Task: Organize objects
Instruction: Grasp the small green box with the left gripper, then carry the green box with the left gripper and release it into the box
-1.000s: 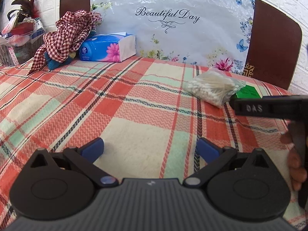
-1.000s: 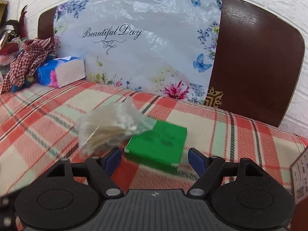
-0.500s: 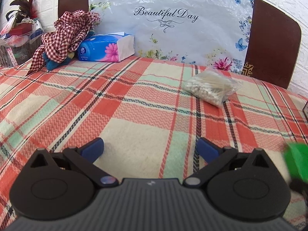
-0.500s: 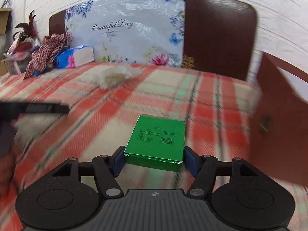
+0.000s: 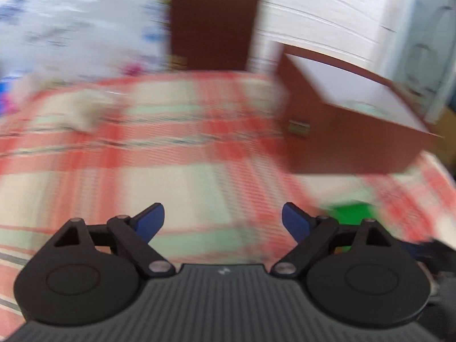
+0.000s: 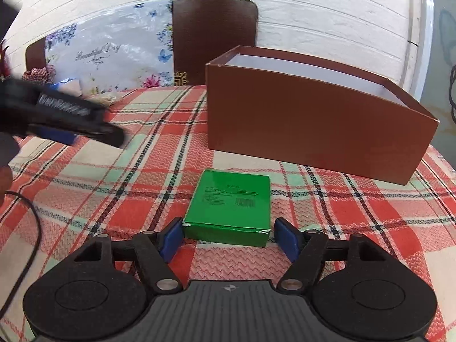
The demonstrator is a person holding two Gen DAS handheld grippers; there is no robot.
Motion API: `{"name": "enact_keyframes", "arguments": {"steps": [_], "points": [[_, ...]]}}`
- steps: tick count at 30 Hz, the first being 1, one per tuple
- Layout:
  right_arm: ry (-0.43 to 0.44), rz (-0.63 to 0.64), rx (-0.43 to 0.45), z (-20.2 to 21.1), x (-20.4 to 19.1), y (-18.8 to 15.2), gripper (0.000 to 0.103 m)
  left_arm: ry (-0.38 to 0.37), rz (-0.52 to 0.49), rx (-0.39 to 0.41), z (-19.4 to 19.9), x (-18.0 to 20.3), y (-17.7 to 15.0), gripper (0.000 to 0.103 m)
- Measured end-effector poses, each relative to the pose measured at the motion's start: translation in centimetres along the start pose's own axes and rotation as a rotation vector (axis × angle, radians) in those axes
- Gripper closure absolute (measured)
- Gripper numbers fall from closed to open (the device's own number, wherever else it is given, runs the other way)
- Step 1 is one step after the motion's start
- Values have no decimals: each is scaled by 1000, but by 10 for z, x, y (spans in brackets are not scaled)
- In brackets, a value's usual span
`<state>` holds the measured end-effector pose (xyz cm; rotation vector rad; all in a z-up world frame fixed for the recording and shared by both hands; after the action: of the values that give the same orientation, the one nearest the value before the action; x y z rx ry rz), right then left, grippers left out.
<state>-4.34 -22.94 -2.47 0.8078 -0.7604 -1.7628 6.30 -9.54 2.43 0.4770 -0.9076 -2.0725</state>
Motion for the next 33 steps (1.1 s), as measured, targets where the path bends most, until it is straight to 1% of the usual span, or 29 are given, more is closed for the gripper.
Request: {"name": "enact_keyframes", "arguments": {"steps": [1, 2, 4, 5, 7, 8, 9, 10, 11, 12, 13, 14, 16, 18, 20, 22, 24, 27, 28, 29, 30, 31, 32, 33], "points": [[9, -2, 1, 1, 1, -1, 32, -57, -7, -18, -3, 15, 3, 15], [17, -7, 1, 1, 3, -1, 32, -98, -11, -37, -7, 27, 5, 15], [34, -22, 4, 1, 6, -1, 32, -148, -6, -80, -18, 43, 8, 15], [40, -27, 6, 1, 7, -1, 32, -157, -4, -107, -25, 47, 8, 15], [49, -31, 9, 1, 9, -2, 32, -142, 1, -157, -38, 55, 6, 15], [54, -35, 9, 0, 11, -1, 32, -141, 17, -165, -43, 55, 5, 15], [61, -40, 7, 0, 12, -1, 34, -140, 30, -156, -42, 55, 5, 16], [66, -45, 11, -1, 13, -1, 40, -145, 28, -158, -43, 57, 7, 27], [71, -47, 15, 1, 14, -1, 41, -165, 22, -156, -44, 58, 9, 41], [76, -50, 20, 3, 15, 0, 42, -193, 23, -157, -42, 60, 12, 49], [84, -56, 31, 5, 16, 0, 42, -214, 26, -161, -40, 63, 15, 61], [94, -55, 54, 10, 16, 1, 42, -230, 22, -157, -37, 67, 22, 65], [83, -22, 148, 23, 14, 4, 42, -221, -11, -108, -22, 74, 34, 65], [74, -6, 258, 37, 14, 12, 42, -214, -61, -35, -3, 84, 52, 65], [72, -9, 349, 47, 17, 25, 42, -211, -98, 36, 12, 90, 69, 65], [67, -8, 422, 50, 20, 41, 42, -205, -121, 96, 19, 94, 89, 65], [58, -3, 469, 46, 23, 58, 42, -197, -137, 134, 17, 96, 108, 64], [55, -28, 486, 29, 31, 82, 42, -175, -146, 151, 2, 100, 131, 63], [46, -30, 488, 21, 34, 88, 42, -162, -150, 149, -4, 101, 137, 60], [32, -31, 487, 11, 37, 94, 41, -138, -155, 146, -12, 102, 142, 50], [17, -29, 481, 0, 41, 99, 41, -96, -161, 144, -21, 104, 145, 41], [-8, -22, 469, -13, 44, 104, 38, -34, -165, 141, -30, 104, 147, 25], [-46, -12, 451, -26, 47, 108, 34, 39, -165, 136, -37, 102, 147, 22], [-86, -15, 433, -36, 49, 111, 32, 90, -168, 126, -43, 101, 147, 22]]}}
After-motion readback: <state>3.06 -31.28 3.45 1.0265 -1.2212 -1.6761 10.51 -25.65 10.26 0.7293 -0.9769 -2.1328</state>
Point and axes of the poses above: each gripper's, at about its wrist camera, not at the fingertips, and z roughly against the way its jaws point, x to its right, y to its top, the point moved 2 cm from there along -z, roughly the way its jaws point, and after that the axes turned 14 degrees about -z, right-handed, at the moved point
